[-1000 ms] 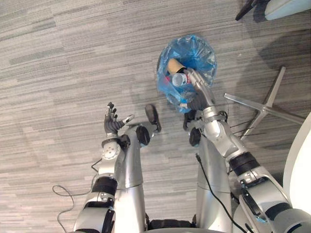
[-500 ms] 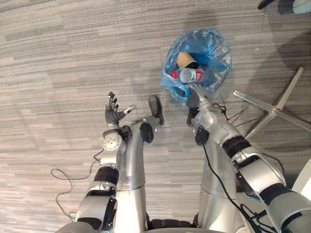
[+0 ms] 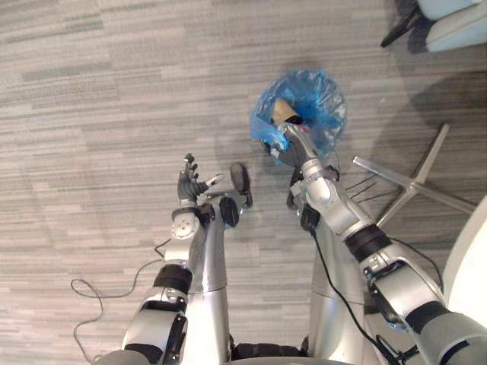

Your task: Gather rubbish on tea table into small bin, then transfer packed bag to large trash can.

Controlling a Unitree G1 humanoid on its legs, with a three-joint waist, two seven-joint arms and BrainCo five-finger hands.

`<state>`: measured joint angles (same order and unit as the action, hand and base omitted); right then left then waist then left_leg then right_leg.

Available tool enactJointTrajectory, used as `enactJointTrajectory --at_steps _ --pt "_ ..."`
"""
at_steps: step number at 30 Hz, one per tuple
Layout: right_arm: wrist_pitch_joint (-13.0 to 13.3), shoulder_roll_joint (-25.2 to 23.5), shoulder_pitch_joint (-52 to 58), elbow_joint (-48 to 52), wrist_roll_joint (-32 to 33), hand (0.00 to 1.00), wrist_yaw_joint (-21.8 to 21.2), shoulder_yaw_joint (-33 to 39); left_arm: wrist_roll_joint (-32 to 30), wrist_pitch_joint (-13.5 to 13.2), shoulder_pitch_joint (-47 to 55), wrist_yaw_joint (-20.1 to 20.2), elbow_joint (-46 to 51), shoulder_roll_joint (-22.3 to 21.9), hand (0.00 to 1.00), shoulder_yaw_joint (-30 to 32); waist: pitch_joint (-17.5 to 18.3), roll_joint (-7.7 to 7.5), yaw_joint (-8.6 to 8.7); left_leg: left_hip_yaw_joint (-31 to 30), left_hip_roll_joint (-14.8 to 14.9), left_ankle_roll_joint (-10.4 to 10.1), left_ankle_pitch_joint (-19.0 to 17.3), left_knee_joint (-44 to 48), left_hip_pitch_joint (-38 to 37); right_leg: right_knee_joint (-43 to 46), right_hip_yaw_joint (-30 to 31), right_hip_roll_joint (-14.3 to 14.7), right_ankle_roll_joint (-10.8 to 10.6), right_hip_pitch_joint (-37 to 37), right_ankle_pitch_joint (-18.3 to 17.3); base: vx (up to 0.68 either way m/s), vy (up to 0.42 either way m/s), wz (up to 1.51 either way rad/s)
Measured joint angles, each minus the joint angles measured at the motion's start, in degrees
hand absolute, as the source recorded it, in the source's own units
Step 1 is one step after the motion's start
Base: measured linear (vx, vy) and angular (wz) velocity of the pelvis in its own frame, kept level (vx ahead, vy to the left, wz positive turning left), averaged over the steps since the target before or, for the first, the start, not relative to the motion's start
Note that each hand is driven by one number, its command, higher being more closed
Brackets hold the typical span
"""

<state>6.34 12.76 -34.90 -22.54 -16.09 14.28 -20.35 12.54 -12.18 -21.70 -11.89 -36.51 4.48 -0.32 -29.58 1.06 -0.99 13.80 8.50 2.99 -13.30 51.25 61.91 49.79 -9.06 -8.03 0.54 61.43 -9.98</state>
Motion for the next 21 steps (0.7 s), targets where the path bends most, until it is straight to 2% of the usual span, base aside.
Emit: enactJointTrajectory --at_steps 2,6,9,10,11,12,15,18,21 --pt "-0.1 -2.2 6.5 1.6 5.1 1.0 -0.9 0.3 -1.5 0.2 5.1 0.8 0.1 0.7 0.0 -0.7 1.6 -2.5 -0.1 1.6 0.0 -1.2 0.8 -5.3 -8.9 -4.7 -0.2 0.1 -0.3 -8.2 0.7 0.02 -0.064 0.02" --pt "1.2 -5.3 16.2 9.6 12.1 1.0 -2.3 0.3 -2.2 0.6 11.6 1.9 -0.3 0.9 0.0 -1.3 3.9 -4.14 0.04 1.8 -0.6 -1.3 2.1 -12.4 -21.0 -12.5 -1.3 1.2 0.0 -20.8 1.9 0.1 -0.051 0.03" --pt "3.8 -8.5 21.2 11.9 16.2 1.0 -4.2 0.8 -2.7 0.7 15.0 3.1 -5.2 0.9 0.0 -1.9 7.3 -3.88 0.07 2.0 -1.9 -1.8 4.8 -20.3 -30.7 -20.7 -1.4 2.1 -0.6 -30.7 3.8 0.15 -0.035 0.0" --pt "3.8 -8.8 21.6 11.8 16.3 1.0 -4.5 0.8 -2.8 0.7 15.2 3.1 -5.7 0.9 0.0 -1.9 7.8 -3.89 0.04 2.0 -2.0 -1.8 5.0 -21.0 -31.4 -21.4 -1.5 2.2 -0.6 -31.4 4.0 0.11 -0.012 -0.04" --pt "4.0 -9.5 22.8 11.6 17.1 1.0 -5.1 0.8 -3.5 0.7 16.3 3.3 -7.8 1.0 0.0 -2.1 9.7 -3.87 0.11 1.7 -2.6 -2.3 5.8 -23.9 -33.4 -24.7 -1.4 2.7 -0.9 -33.7 4.9 0.14 -0.003 -0.05" --pt "4.5 -9.5 23.7 11.0 18.4 1.0 -6.3 1.1 -4.3 0.7 17.5 3.9 -10.1 1.1 0.0 -2.1 11.5 -3.7 0.1 1.7 -2.8 -2.5 7.0 -27.0 -35.9 -29.0 -1.4 3.4 -0.9 -36.6 6.6 0.16 -0.001 -0.06" --pt "4.5 -8.9 24.6 9.9 19.0 1.0 -8.3 2.6 -5.5 0.9 19.8 4.8 -12.9 1.5 0.0 -2.4 13.9 -3.42 0.08 1.0 -3.3 -2.9 8.3 -30.2 -40.2 -35.6 -1.2 4.5 -1.1 -42.1 9.3 0.14 0.012 -0.11" --pt "4.5 -7.0 26.0 10.4 19.0 1.0 -10.1 3.3 -7.1 1.0 22.8 6.0 -13.7 1.6 0.0 -2.3 16.4 -2.67 0.13 0.1 -3.7 -2.9 8.2 -31.9 -44.8 -40.5 0.1 5.3 -1.6 -47.8 11.2 0.11 0.038 -0.23" --pt "4.6 -6.3 26.3 12.5 18.9 1.0 -11.6 3.9 -8.4 1.0 24.2 6.9 -13.5 1.6 0.0 -2.4 17.6 -2.07 0.08 0.1 -4.2 -2.9 8.2 -33.4 -48.1 -42.9 2.4 5.6 -1.9 -50.4 12.9 0.02 0.041 -0.36"
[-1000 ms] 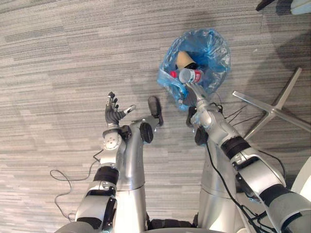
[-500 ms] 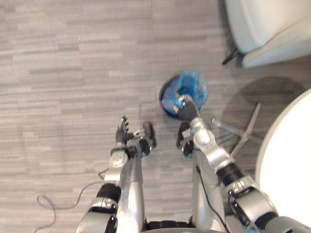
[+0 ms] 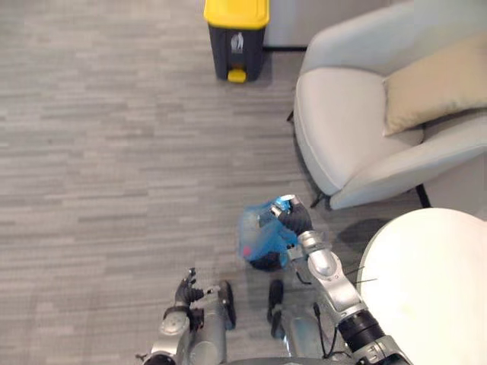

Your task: Gather rubbish on tea table into small bin, then transfer packed bag to large trash can.

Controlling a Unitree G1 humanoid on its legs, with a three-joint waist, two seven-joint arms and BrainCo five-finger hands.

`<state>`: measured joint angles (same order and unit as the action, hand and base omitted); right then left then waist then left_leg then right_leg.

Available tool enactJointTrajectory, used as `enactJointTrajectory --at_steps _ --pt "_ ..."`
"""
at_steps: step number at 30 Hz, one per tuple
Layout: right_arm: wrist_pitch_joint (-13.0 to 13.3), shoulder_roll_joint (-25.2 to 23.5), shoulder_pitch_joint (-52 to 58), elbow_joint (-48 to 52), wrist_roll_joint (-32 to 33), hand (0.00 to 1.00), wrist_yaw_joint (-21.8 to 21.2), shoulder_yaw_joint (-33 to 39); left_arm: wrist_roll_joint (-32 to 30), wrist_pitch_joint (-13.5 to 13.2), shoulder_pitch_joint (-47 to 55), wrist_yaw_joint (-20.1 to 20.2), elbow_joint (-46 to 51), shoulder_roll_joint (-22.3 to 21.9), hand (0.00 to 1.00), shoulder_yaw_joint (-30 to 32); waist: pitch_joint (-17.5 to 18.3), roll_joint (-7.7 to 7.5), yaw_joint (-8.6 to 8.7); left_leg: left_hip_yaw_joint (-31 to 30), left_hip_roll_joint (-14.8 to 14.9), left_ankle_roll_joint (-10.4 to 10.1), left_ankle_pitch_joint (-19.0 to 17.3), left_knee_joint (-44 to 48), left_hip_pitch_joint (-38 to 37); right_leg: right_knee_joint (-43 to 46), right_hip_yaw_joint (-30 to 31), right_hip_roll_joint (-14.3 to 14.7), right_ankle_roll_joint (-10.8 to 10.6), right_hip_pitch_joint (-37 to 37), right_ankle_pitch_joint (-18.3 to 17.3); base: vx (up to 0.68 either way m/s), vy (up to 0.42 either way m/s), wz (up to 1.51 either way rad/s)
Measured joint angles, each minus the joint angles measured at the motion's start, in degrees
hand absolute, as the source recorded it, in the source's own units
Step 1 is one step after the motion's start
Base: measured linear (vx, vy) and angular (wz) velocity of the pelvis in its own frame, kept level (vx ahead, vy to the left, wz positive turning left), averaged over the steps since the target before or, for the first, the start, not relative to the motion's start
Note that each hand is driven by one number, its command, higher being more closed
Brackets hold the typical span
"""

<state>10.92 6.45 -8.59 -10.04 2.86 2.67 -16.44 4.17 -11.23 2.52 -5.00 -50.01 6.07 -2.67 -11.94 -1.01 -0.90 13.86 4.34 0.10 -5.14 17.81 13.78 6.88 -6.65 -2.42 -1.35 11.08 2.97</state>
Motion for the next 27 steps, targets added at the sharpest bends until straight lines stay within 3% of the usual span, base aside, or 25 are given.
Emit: enactJointTrajectory --at_steps 4,5,6,7,8,11,13,14,16,17,18,19,21,24,26,27 --pt "0.2 -0.2 -1.3 4.4 -0.2 1.0 -0.4 -0.3 -0.2 -0.3 0.7 0.1 2.5 0.4 0.0 -0.2 0.1 0.06 0.0 0.8 -0.3 0.8 -0.4 1.4 1.4 -0.9 3.8 0.4 -0.8 2.1 3.5 -0.15 0.067 -0.58" --pt "0.4 -0.2 -1.5 5.1 -0.1 1.0 -0.3 -0.2 -0.2 -0.5 1.2 0.0 4.7 0.5 0.0 0.0 0.2 0.54 -0.02 1.6 1.0 3.0 0.1 0.9 2.2 1.0 4.4 0.8 -2.4 3.7 3.0 -0.23 0.07 -0.3" --pt "0.5 -0.3 -1.7 5.1 -0.1 1.0 -0.3 -0.2 -0.2 -0.7 1.3 0.0 6.1 1.1 0.0 -0.2 0.1 0.64 -0.07 1.8 1.3 3.7 0.6 0.4 2.4 11.6 3.1 0.2 -1.4 6.3 -2.5 -0.23 0.057 -0.17" --pt "0.5 -0.3 -1.8 5.1 -0.1 1.0 -0.2 -0.2 -0.2 -0.7 1.4 0.0 6.6 1.4 0.0 -0.2 0.1 0.65 -0.15 1.6 1.4 4.0 0.8 0.4 2.3 17.0 2.8 -0.1 -0.9 6.6 -5.5 -0.21 0.041 0.11" --pt "0.5 -0.4 -2.3 5.1 -0.1 1.0 -0.3 -0.7 -0.2 -0.6 1.8 -0.1 7.7 2.0 0.0 -0.1 0.1 0.63 -0.29 0.7 1.4 4.1 1.5 0.3 2.2 25.1 2.5 -0.6 -2.4 5.7 -10.3 -0.16 -0.005 0.22" --pt "1.2 -0.2 -3.1 6.2 -0.2 1.0 0.4 -1.4 -0.2 -0.5 3.5 -0.1 13.2 2.9 0.0 0.1 0.2 0.57 -1.1 -2.7 -0.3 4.1 3.7 -0.4 2.4 34.7 4.0 -0.6 -5.9 -0.3 -17.3 -0.21 -0.078 0.64" --pt "2.0 0.9 -4.4 8.1 -0.2 1.0 1.2 -1.5 -0.2 -0.7 4.8 -0.2 18.7 2.8 0.0 0.1 0.6 0.71 -2.39 -5.5 -2.3 3.4 7.4 -2.2 4.5 28.5 5.2 -0.3 -3.2 -5.3 -22.6 -0.28 -0.13 0.87" --pt "2.4 1.9 -6.3 9.2 -0.2 1.0 2.5 -1.3 0.3 -1.0 5.7 -0.2 23.0 2.3 0.0 0.5 1.2 1.53 -3.27 -7.4 -2.7 1.9 11.7 -5.9 7.4 20.4 4.6 1.6 0.4 -5.9 -25.0 -0.31 -0.144 0.64" --pt "2.3 3.5 -7.9 9.1 -0.2 1.0 3.0 -1.1 0.6 -1.1 6.7 -0.2 25.5 0.8 0.0 0.6 1.2 4.37 -3.24 -10.6 -1.4 0.5 15.3 -10.2 8.2 17.0 2.8 4.3 1.4 -5.8 -23.0 -0.28 -0.133 0.66" --pt "2.2 4.8 -8.0 9.0 -0.3 1.0 3.8 -0.1 1.6 -1.2 8.1 0.0 29.0 0.8 0.0 -0.1 1.2 5.52 -3.3 -12.9 -0.5 -1.4 16.5 -14.7 7.6 15.1 0.7 5.7 2.5 -5.6 -21.3 -0.33 -0.159 0.84" --pt "2.2 5.7 -8.2 9.0 -0.2 1.0 4.6 0.9 2.0 -1.2 9.9 0.0 32.6 0.9 0.0 -0.8 1.0 5.96 -3.33 -13.9 0.0 -4.4 15.4 -18.6 6.4 14.3 -1.4 6.5 3.7 -5.7 -19.9 -0.4 -0.19 0.93" --pt "2.2 6.7 -8.5 8.9 -0.2 1.0 5.0 1.6 2.3 -1.3 10.0 0.0 34.0 0.9 0.0 -1.7 1.0 5.93 -3.33 -13.6 0.2 -10.0 10.9 -19.8 6.2 13.2 -3.0 6.3 4.4 -5.4 -18.4 -0.4 -0.139 0.83" --pt "2.1 7.9 -11.4 8.1 -0.2 1.0 5.1 2.7 2.4 -1.7 9.7 0.1 37.3 1.2 0.0 -2.9 0.6 4.76 -3.06 -10.0 -0.4 -6.9 10.5 -14.5 8.2 11.2 -4.6 4.2 5.7 -4.9 -16.1 -0.3 -0.066 0.61" --pt "2.2 10.7 -14.1 8.2 -0.2 1.0 4.9 3.0 1.7 -3.4 7.5 0.1 41.9 1.7 0.0 -4.3 0.7 4.89 -2.54 -7.4 0.6 -1.3 5.8 1.3 6.7 6.0 -6.6 2.3 5.9 -5.1 -10.8 -0.28 -0.005 0.4" --pt "2.3 11.2 -14.2 8.6 -0.1 1.0 4.6 3.0 1.1 -4.5 4.7 -0.1 42.2 2.2 0.0 -5.4 0.8 5.03 -1.37 -7.4 2.2 -1.5 2.2 4.2 2.9 1.8 -7.7 2.5 5.5 -5.8 -7.9 -0.21 0.039 0.44" --pt "2.3 11.5 -14.3 9.3 0.0 1.0 4.3 2.9 0.3 -4.7 2.6 -0.1 42.1 2.8 0.0 -7.0 1.0 5.13 -0.75 -7.0 2.8 -3.3 0.8 0.4 -0.4 -0.5 -8.2 2.7 4.8 -5.7 -6.2 -0.17 0.049 0.45"
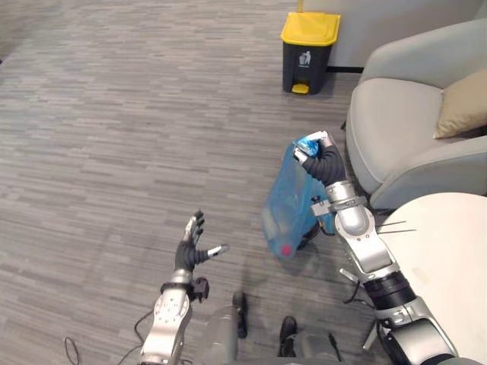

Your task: Gather rubbish on tea table into small bin, then transfer packed bag to large trash can.

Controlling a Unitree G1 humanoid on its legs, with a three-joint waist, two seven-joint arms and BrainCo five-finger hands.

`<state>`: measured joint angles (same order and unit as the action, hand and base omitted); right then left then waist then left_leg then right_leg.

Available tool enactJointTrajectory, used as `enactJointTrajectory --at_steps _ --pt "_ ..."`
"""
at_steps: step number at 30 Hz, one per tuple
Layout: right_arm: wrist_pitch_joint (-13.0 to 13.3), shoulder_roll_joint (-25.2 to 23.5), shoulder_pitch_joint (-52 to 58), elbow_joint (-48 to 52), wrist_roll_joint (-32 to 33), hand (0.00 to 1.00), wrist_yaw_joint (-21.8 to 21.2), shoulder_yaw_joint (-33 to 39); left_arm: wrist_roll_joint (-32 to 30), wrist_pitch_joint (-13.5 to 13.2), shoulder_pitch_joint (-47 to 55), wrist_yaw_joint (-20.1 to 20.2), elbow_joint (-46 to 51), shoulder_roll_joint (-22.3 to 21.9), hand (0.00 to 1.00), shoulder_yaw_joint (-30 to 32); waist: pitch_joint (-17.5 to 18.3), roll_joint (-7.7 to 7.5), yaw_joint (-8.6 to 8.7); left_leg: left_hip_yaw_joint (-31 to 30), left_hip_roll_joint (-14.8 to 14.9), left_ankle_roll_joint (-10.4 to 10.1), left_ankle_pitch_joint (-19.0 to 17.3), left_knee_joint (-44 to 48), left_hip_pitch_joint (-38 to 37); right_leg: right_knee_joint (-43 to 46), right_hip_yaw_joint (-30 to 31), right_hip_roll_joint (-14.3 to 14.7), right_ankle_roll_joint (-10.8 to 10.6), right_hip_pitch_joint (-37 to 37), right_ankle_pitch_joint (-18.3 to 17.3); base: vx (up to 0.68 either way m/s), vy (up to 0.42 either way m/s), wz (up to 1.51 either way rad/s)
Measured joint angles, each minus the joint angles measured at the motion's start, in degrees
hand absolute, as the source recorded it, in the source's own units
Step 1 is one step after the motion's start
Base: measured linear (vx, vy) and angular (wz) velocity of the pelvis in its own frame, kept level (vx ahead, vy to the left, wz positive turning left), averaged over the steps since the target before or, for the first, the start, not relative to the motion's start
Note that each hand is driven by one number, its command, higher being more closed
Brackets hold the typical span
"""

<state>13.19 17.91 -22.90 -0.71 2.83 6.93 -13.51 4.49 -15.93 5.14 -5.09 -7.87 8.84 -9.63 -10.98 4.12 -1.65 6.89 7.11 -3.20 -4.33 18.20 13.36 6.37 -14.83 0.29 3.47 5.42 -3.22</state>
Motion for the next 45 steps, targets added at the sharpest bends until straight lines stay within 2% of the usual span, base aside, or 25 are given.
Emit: enactJointTrajectory --at_steps 1,2,3,5,8,13,18,23,24,27,33,38,39,43,45 --pt "0.0 0.0 -0.2 0.2 0.1 1.0 -0.4 0.0 -0.6 0.0 -1.0 0.0 0.0 0.2 0.0 -1.0 0.1 0.1 0.42 0.0 0.3 -0.4 -0.1 -3.5 -1.7 -1.1 -0.3 0.2 -0.8 0.1 0.5 -0.14 0.072 0.35" --pt "0.0 -0.1 -0.6 0.3 0.6 1.0 -1.1 -0.1 -1.1 -0.1 -3.2 0.1 -0.2 1.0 0.0 -3.3 0.1 -0.34 1.11 -0.2 0.1 -3.3 1.8 -10.4 -4.2 -2.4 -0.5 0.0 -1.4 0.5 1.6 -0.13 0.095 0.15" --pt "0.0 -0.7 -0.7 0.4 1.4 1.0 -1.9 -0.5 -2.4 -0.1 -4.9 0.1 -0.8 1.8 0.0 -5.8 0.6 -1.34 1.09 0.1 -0.7 -2.7 4.2 -14.1 -5.3 -3.1 -0.3 -0.5 -1.9 1.1 2.5 -0.11 0.109 0.08" --pt "-0.1 -1.5 -0.7 2.6 1.8 1.0 -3.0 -1.5 -4.3 -0.1 -6.5 0.2 -1.7 2.3 0.0 -9.5 1.2 -2.34 1.08 1.1 -1.4 -2.2 5.8 -16.2 -6.8 -3.9 0.4 -1.1 -2.0 1.0 4.1 -0.05 0.134 -0.14" --pt "0.1 -2.1 -0.9 9.3 2.7 1.0 -4.5 -5.1 -5.6 0.0 -8.4 1.3 -3.5 1.9 0.0 -13.6 3.0 -3.31 1.24 1.7 -2.6 -1.4 6.7 -17.9 -7.4 -5.6 1.6 -1.8 -2.6 0.8 6.0 -0.02 0.126 -0.11" --pt "0.0 -4.6 -2.3 9.7 5.5 1.0 -7.3 -12.5 -7.5 0.4 -13.3 1.0 -7.3 1.0 0.0 -15.7 5.1 -5.01 1.65 2.8 -3.4 -0.8 7.5 -19.7 -9.7 -8.3 4.2 -2.0 -3.2 -1.4 7.9 0.0 0.09 -0.09" --pt "-0.1 -5.2 -3.7 11.5 8.8 1.0 -9.8 -19.0 -10.9 1.4 -16.7 -1.2 -11.4 1.0 0.0 -15.9 6.0 -5.52 2.28 3.5 -3.4 -0.7 7.9 -20.4 -10.3 -8.8 5.4 -1.9 -3.3 -1.4 8.6 -0.03 0.036 -0.11" --pt "-0.4 -5.3 -4.8 11.5 13.6 1.0 -10.9 -23.0 -13.5 1.7 -16.8 -3.8 -12.4 0.2 0.0 -17.2 7.0 -5.92 2.2 4.0 -3.1 -0.8 8.8 -22.0 -11.8 -9.7 6.0 -1.3 -3.0 -2.3 9.4 -0.03 0.016 -0.07" --pt "-0.7 -5.6 -4.8 11.5 15.0 1.0 -10.9 -24.1 -14.2 1.7 -16.9 -4.3 -12.5 0.2 1.0 -17.3 7.0 -6.05 2.2 4.0 -3.0 -0.9 8.9 -22.3 -12.0 -9.7 6.1 -1.2 -2.9 -2.3 9.4 -0.03 0.01 -0.05" --pt "-1.2 -6.5 -4.9 10.6 16.9 1.0 -10.9 -26.2 -14.2 2.0 -17.1 -6.3 -12.5 -0.4 1.0 -17.4 7.1 -6.05 2.06 4.1 -2.8 -1.2 9.1 -22.4 -12.3 -9.7 6.4 -0.9 -2.8 -2.4 9.5 -0.02 0.009 -0.03" --pt "-1.3 -7.5 -8.2 7.6 17.4 1.0 -11.1 -32.5 -14.2 3.0 -18.4 -7.7 -14.4 -1.8 1.0 -18.9 8.4 -6.02 1.74 4.1 -2.3 -1.6 10.1 -23.6 -12.9 -10.0 6.4 -0.3 -2.6 -2.7 9.7 0.0 0.0 0.0" --pt "-1.3 -8.8 -8.2 6.2 17.4 1.0 -11.1 -33.7 -14.1 3.2 -20.7 -9.4 -15.2 -2.0 1.0 -20.1 8.8 -5.98 1.14 4.0 -2.1 -1.7 10.1 -23.6 -13.3 -10.5 6.4 0.0 -2.6 -3.3 9.7 0.0 0.0 0.0" --pt "-1.3 -8.9 -8.2 6.2 17.3 0.0 -11.1 -34.0 -13.9 3.2 -21.1 -9.8 -15.2 -2.0 1.0 -20.1 8.8 -5.98 1.18 4.0 -2.1 -1.7 10.2 -23.6 -13.3 -10.6 6.4 0.0 -2.6 -3.3 9.7 0.0 0.0 0.0" --pt "-1.2 -8.9 -7.6 6.2 16.6 0.0 -11.2 -34.3 -11.4 3.2 -21.2 -10.0 -15.1 -2.2 1.0 -19.9 8.8 -5.99 1.82 4.2 -2.1 -1.7 10.2 -23.6 -13.3 -10.6 6.6 0.0 -2.6 -3.3 9.7 0.0 0.026 -0.01" --pt "-1.0 -9.1 -3.8 6.2 13.6 0.0 -11.0 -34.1 -9.2 3.2 -20.6 -10.0 -14.8 -2.2 1.0 -18.7 8.8 -6.0 2.24 4.3 -2.1 -1.7 10.1 -23.6 -13.4 -10.6 6.8 0.0 -2.6 -3.3 9.7 0.01 0.03 -0.04"
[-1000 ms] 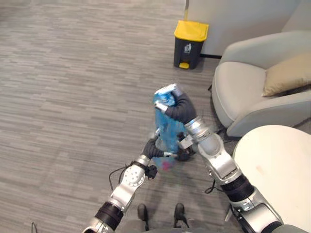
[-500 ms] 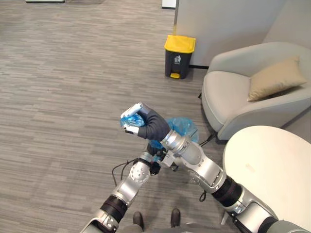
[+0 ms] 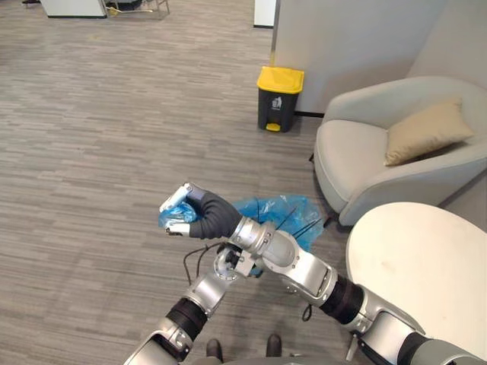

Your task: Gather rubbish on tea table into small bin, then transfer packed bag to large trash can.

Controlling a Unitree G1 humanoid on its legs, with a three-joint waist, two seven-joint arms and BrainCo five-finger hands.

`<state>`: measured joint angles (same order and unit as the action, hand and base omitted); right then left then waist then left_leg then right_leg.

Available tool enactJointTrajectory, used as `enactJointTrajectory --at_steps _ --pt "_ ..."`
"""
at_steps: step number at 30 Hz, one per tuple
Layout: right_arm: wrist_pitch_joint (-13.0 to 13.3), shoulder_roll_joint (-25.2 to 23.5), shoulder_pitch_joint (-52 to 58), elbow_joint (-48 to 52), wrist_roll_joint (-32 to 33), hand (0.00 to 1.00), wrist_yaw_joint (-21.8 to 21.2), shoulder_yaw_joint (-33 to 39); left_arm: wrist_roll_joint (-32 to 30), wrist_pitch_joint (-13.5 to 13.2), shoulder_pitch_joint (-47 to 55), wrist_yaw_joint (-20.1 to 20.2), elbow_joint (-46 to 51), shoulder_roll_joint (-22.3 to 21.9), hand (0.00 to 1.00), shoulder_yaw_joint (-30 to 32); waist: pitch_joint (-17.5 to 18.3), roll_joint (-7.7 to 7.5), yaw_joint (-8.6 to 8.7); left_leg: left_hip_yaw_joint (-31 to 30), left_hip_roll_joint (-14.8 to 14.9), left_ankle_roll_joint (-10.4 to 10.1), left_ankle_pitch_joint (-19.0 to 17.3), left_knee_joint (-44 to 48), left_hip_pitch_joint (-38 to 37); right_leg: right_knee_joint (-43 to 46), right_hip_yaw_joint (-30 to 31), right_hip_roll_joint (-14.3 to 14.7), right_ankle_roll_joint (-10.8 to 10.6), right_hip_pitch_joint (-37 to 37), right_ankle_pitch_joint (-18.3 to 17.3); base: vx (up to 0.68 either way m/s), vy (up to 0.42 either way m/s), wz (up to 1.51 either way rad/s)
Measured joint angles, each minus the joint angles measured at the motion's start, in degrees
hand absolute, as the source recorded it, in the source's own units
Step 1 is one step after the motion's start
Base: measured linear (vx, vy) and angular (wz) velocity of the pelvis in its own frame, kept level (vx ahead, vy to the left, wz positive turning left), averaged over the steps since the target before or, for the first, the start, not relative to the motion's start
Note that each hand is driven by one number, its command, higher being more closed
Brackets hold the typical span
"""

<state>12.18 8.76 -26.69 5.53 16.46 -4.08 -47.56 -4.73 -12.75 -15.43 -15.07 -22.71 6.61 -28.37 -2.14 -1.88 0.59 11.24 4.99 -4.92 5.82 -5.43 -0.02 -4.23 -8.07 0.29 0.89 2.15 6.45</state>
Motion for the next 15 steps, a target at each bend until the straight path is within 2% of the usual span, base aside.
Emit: enactJointTrajectory --at_steps 4,7,12,15 --pt "0.4 0.2 7.3 0.0 -8.1 0.0 0.2 2.7 1.9 0.0 4.6 0.0 3.2 -0.1 1.0 4.6 0.0 0.0 0.3 0.4 0.0 0.0 -0.1 0.0 -0.2 0.0 0.4 0.0 0.0 0.0 0.0 0.02 0.028 -0.06" --pt "1.1 2.0 12.6 0.1 -14.5 0.0 0.7 9.3 1.9 0.0 9.1 0.0 4.9 0.4 1.0 10.3 0.0 -0.01 0.29 0.6 0.0 0.0 -0.1 0.0 -0.3 0.0 0.6 0.0 -0.2 0.0 -0.1 0.0 0.018 -0.03" --pt "2.4 9.3 21.9 0.5 -24.0 0.0 3.4 21.0 3.1 0.0 17.3 0.2 5.3 3.2 1.0 20.3 0.0 -0.01 0.26 1.5 0.0 -0.1 -0.5 -0.4 -0.6 -0.3 1.6 0.1 -0.4 0.0 -0.2 -0.01 0.025 -0.09" --pt "2.8 12.6 26.6 0.5 -27.0 0.0 4.0 24.8 3.9 0.0 20.4 1.3 5.1 4.1 1.0 23.8 0.0 -0.01 0.24 1.6 0.0 -0.1 -0.5 -0.4 -0.5 -0.8 1.8 0.1 -0.6 -0.1 0.0 0.0 0.0 0.0"
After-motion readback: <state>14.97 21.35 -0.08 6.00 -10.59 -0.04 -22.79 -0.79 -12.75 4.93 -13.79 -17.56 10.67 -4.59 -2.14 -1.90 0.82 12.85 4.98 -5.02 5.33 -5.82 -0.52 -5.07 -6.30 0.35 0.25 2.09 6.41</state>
